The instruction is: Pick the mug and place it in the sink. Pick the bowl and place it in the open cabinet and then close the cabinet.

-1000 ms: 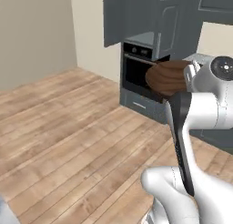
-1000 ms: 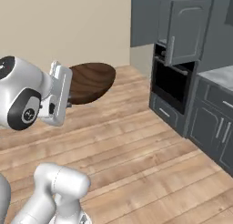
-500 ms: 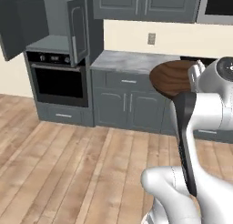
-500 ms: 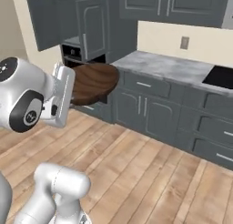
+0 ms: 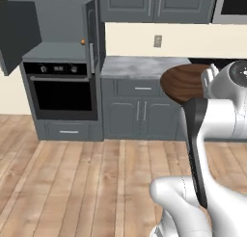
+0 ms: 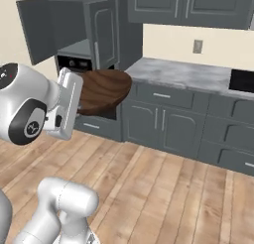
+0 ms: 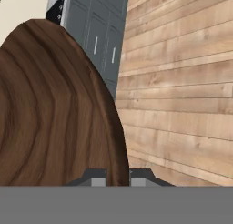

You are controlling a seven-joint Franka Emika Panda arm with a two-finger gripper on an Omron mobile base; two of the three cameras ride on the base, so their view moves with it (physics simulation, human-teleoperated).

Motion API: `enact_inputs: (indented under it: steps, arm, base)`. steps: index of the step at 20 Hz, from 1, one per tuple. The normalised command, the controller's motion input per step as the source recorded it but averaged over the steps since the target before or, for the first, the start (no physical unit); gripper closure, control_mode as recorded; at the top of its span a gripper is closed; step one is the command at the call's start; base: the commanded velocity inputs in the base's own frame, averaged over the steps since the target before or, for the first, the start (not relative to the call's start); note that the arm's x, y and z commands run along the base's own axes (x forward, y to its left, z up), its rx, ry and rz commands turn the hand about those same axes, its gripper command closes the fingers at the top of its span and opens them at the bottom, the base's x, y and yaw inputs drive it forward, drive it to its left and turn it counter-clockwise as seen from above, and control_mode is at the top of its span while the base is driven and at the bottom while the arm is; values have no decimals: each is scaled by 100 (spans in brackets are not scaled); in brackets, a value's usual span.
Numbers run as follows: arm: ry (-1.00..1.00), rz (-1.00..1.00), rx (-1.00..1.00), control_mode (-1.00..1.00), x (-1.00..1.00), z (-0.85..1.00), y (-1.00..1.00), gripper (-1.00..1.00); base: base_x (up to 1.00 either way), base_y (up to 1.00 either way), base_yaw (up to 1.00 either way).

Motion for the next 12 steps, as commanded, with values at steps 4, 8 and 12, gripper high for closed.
enact_inputs:
  steps: [4,8,12]
  arm:
    - [0,0,0,100,0,0,0,100]
    - [0,0,0,100,0,0,0,100]
    - [0,0,0,100,0,0,0,100]
  base:
    - [25,100,-24]
    - [5,100,-13]
    - [9,100,0]
